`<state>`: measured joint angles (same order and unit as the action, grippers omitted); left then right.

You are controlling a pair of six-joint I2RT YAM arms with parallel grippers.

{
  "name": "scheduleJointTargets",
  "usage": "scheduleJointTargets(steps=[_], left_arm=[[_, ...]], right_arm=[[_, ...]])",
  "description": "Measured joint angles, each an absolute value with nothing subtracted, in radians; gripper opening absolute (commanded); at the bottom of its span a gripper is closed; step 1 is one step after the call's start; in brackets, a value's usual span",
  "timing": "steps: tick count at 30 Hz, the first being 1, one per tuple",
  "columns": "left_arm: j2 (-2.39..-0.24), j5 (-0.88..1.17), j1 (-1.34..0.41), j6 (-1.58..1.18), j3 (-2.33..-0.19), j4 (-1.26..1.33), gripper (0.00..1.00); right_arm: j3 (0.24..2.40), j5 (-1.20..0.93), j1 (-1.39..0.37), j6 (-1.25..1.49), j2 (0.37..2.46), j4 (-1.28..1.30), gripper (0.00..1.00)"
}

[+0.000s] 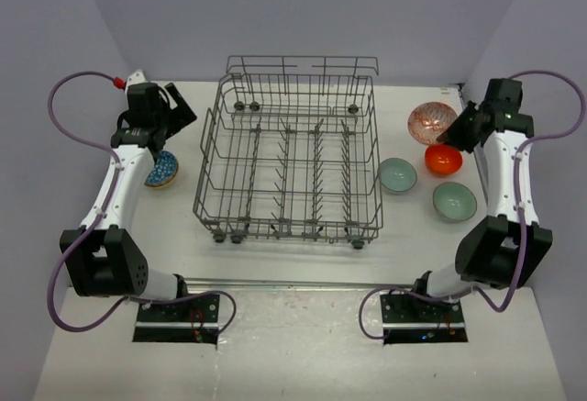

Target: Unload the bowls from the dish rack

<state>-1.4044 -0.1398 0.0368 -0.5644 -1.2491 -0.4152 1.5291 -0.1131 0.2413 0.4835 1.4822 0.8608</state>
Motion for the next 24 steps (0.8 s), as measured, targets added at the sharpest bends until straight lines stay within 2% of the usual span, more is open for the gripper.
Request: scheduleJointTargets(steps=[7, 14, 24], left_arm=[[-1.438, -0.138, 0.036, -0.561, -1.279, -0.414, 1.00], [-1.440, -0.127, 0.036, -0.561, -1.282, -0.406, 1.00], [-1.487, -0.105, 0.036, -0.561, -1.325, -0.393, 1.00]], right_arm=[[1.507, -0.300, 0.353, 0.532, 1.614, 0.838, 0.00], [1.737, -0.435, 0.316, 0.531, 1.880, 0.811, 0.00], [2.140, -0.352, 0.223, 0.491, 2.239, 0.920, 0.00]])
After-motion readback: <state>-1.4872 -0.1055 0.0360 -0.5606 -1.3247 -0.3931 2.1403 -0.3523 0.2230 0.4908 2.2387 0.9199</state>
